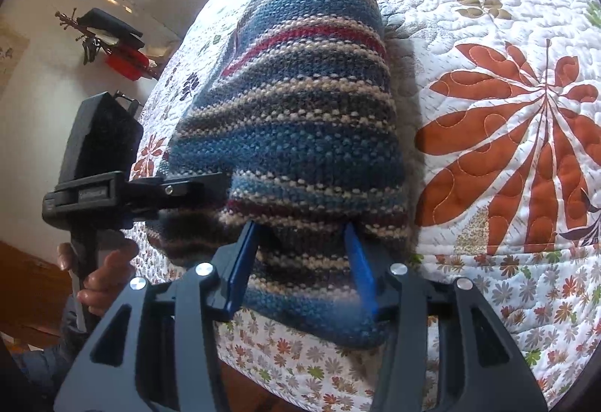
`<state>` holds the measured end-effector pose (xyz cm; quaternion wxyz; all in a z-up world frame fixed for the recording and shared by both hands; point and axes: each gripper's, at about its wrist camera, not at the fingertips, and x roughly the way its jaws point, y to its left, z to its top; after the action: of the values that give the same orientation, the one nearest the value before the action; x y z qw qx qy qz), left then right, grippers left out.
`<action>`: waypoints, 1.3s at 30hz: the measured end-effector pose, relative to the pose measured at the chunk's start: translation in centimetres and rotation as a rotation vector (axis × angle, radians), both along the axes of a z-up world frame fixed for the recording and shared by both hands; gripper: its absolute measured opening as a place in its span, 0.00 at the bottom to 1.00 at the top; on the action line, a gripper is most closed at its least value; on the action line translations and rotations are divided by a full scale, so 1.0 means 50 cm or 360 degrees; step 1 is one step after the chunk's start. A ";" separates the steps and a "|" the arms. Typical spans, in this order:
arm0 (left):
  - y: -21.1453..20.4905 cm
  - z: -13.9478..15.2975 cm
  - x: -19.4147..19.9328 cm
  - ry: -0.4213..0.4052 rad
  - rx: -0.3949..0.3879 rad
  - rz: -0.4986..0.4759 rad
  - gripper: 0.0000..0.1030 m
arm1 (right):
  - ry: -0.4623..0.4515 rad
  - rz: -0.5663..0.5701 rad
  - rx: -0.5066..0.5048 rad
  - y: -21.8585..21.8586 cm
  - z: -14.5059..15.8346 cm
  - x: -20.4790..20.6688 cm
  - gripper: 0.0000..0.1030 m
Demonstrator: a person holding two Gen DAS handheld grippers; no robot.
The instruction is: Fold small clothes
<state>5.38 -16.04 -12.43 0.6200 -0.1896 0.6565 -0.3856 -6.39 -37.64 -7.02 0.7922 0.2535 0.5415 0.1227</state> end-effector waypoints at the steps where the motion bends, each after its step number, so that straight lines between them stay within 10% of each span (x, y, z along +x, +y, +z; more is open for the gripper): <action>1: -0.005 0.001 -0.001 -0.0010 0.0003 -0.0007 0.50 | 0.0001 0.0000 -0.0011 -0.002 -0.001 0.000 0.49; 9: -0.029 0.029 0.000 -0.0121 0.0185 0.0000 0.31 | -0.0006 -0.0024 -0.0009 -0.030 0.014 -0.016 0.49; 23: 0.163 0.257 -0.007 -0.0597 0.0289 0.0227 0.29 | -0.0055 -0.0082 -0.0053 -0.057 0.062 -0.072 0.52; 39: 0.259 0.047 0.032 -0.0397 0.0514 0.0311 0.34 | -0.0007 0.0188 -0.0150 0.102 0.068 -0.007 0.52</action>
<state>6.96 -3.08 -10.09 0.7530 -0.1015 0.6065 -0.2341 -6.75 -32.55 -3.60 0.7958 0.1832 0.5589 0.1442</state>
